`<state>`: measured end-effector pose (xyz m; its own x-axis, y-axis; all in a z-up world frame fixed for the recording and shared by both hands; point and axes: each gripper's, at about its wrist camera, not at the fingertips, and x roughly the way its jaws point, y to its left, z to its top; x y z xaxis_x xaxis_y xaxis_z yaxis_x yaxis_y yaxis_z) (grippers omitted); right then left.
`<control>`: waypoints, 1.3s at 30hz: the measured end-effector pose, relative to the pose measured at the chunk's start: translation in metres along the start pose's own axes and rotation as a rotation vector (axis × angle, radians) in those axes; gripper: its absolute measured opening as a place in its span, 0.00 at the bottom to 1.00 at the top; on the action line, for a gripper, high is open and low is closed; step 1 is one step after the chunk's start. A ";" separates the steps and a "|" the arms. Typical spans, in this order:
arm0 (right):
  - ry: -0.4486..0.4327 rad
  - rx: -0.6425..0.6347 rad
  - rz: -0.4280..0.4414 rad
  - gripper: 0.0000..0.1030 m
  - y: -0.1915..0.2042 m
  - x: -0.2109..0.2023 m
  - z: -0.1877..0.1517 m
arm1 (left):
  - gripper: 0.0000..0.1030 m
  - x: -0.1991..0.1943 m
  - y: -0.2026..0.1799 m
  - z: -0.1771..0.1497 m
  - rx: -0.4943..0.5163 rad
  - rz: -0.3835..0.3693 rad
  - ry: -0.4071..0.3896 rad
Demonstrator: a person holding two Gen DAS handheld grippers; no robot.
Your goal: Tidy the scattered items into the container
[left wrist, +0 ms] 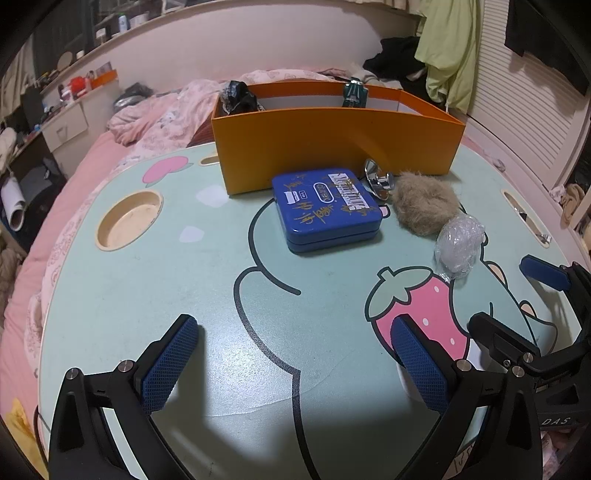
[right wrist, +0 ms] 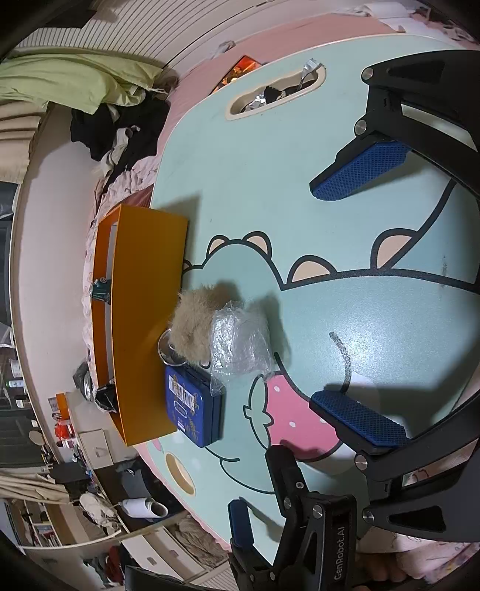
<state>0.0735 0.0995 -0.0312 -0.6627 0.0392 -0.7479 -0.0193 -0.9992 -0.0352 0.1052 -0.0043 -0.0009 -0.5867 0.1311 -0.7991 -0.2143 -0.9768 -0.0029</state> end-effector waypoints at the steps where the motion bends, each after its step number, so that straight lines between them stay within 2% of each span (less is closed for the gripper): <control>1: 0.000 0.000 0.000 1.00 0.000 0.000 0.000 | 1.00 0.000 0.000 0.000 0.000 0.000 0.000; 20: 0.007 -0.005 0.000 0.99 0.003 -0.001 0.002 | 1.00 -0.001 0.000 0.002 -0.002 -0.002 -0.003; 27: -0.016 -0.003 0.026 0.95 0.008 -0.003 0.027 | 1.00 -0.003 0.005 0.003 -0.028 0.010 -0.006; 31: 0.001 0.029 0.049 0.75 0.009 0.009 0.048 | 1.00 -0.002 0.005 0.004 -0.024 0.013 -0.008; 33: 0.029 0.016 0.057 0.55 0.013 0.018 0.051 | 1.00 -0.002 0.005 0.004 -0.025 0.013 -0.008; 34: 0.043 0.009 0.064 0.32 0.014 0.021 0.050 | 1.00 -0.002 0.005 0.004 -0.025 0.013 -0.008; 39: -0.015 -0.041 0.058 0.33 0.017 -0.001 0.030 | 1.00 -0.002 0.005 0.004 -0.025 0.013 -0.009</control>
<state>0.0511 0.0826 -0.0111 -0.6732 -0.0196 -0.7392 0.0505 -0.9985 -0.0195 0.1026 -0.0086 0.0033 -0.5962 0.1198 -0.7939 -0.1870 -0.9823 -0.0078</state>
